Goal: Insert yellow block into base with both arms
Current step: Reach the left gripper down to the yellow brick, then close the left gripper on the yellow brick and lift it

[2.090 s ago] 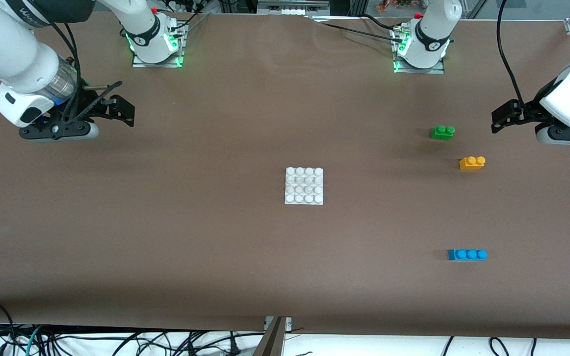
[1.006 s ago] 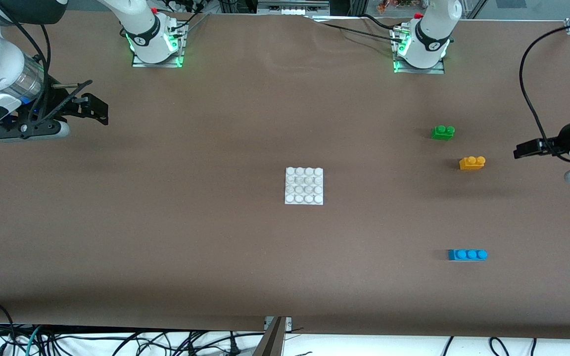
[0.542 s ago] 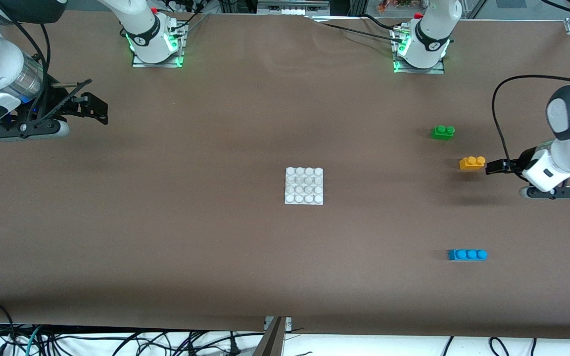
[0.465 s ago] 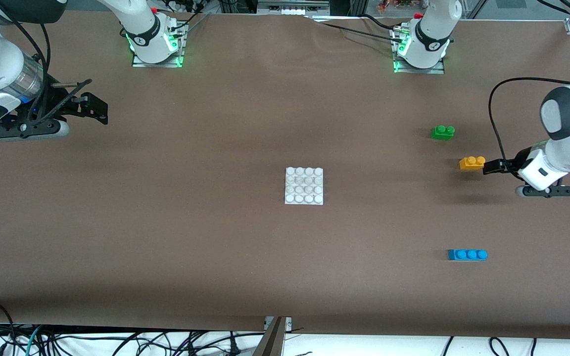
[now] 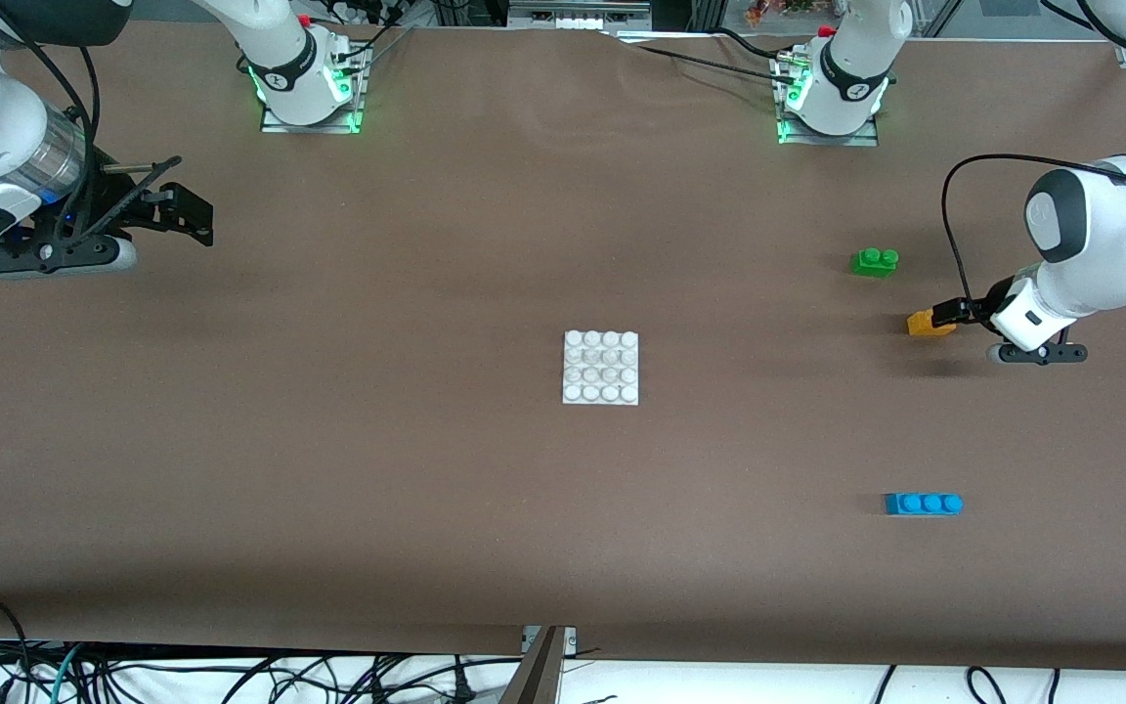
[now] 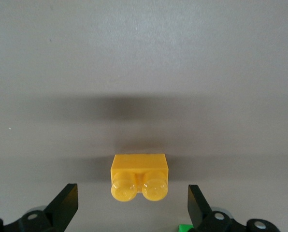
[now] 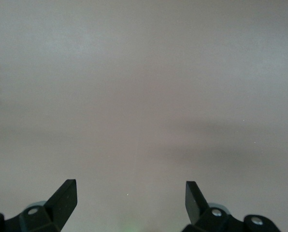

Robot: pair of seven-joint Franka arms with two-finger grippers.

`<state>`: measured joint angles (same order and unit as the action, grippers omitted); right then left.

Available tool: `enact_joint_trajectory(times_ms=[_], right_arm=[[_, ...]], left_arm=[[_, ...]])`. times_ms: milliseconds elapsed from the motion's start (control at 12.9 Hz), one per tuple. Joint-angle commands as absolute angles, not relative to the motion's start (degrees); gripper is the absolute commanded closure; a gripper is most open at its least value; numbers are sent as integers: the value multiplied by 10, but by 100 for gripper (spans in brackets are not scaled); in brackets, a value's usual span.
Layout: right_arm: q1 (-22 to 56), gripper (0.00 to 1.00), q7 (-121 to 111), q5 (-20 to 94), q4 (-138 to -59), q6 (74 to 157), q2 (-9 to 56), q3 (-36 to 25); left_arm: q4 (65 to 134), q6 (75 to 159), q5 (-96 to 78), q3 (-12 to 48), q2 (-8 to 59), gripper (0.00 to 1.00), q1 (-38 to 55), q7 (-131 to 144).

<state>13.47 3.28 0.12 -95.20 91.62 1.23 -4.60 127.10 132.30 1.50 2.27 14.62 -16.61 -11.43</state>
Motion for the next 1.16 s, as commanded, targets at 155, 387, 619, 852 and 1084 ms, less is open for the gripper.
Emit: enact_joint_trajectory(times_ms=[155, 387, 619, 852, 1084], right_arm=[[132, 1, 23, -6, -954, 908, 4, -43], [132, 1, 23, -6, -954, 908, 4, -43], [132, 1, 23, -6, -954, 907, 4, -43], [132, 1, 23, -6, -954, 906, 4, -43], [132, 1, 23, -6, -954, 906, 4, -43]], left_arm=[[1317, 1381, 9, 27, 140, 1, -171, -130], [1337, 1424, 9, 26, 154, 1, -171, -130], [1339, 1433, 9, 27, 160, 3, -175, -130], [1339, 1433, 9, 27, 163, 43, -175, -131], [1339, 1433, 9, 27, 164, 77, -176, -131]])
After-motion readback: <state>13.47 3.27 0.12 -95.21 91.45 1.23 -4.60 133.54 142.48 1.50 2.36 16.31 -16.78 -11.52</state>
